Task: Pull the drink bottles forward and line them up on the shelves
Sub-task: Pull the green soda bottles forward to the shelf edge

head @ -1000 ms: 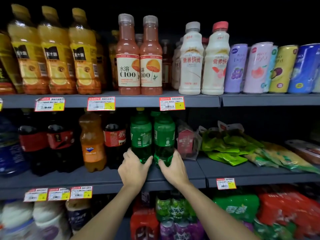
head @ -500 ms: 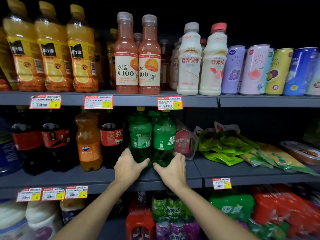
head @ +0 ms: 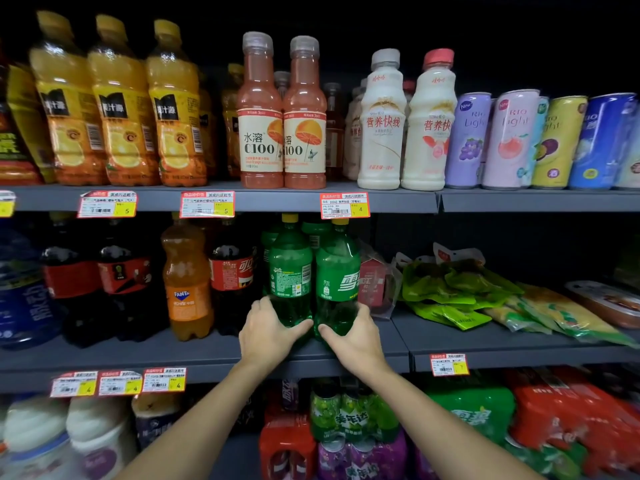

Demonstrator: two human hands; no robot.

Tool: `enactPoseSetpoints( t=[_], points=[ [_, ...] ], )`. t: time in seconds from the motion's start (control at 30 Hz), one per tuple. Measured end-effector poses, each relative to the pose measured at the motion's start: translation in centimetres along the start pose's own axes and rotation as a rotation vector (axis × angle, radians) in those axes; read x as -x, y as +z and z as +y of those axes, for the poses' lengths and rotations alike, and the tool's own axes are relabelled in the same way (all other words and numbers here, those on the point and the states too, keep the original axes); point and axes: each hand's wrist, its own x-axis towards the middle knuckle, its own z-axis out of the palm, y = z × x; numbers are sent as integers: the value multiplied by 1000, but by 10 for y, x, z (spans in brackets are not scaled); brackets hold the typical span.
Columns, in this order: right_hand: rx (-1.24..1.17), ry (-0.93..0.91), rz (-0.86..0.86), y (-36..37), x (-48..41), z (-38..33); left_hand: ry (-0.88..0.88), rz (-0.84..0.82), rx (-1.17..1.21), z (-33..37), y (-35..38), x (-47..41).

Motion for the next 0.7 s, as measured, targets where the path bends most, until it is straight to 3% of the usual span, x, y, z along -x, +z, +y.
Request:
enactPoseSetpoints(
  t=[0.3, 0.7],
  points=[
    [66, 31, 60, -4, -1, 1, 29, -244, 259, -20, -26, -13],
    [82, 22, 71, -3, 0, 1, -41, -190, 313, -17, -20, -4]
  ],
)
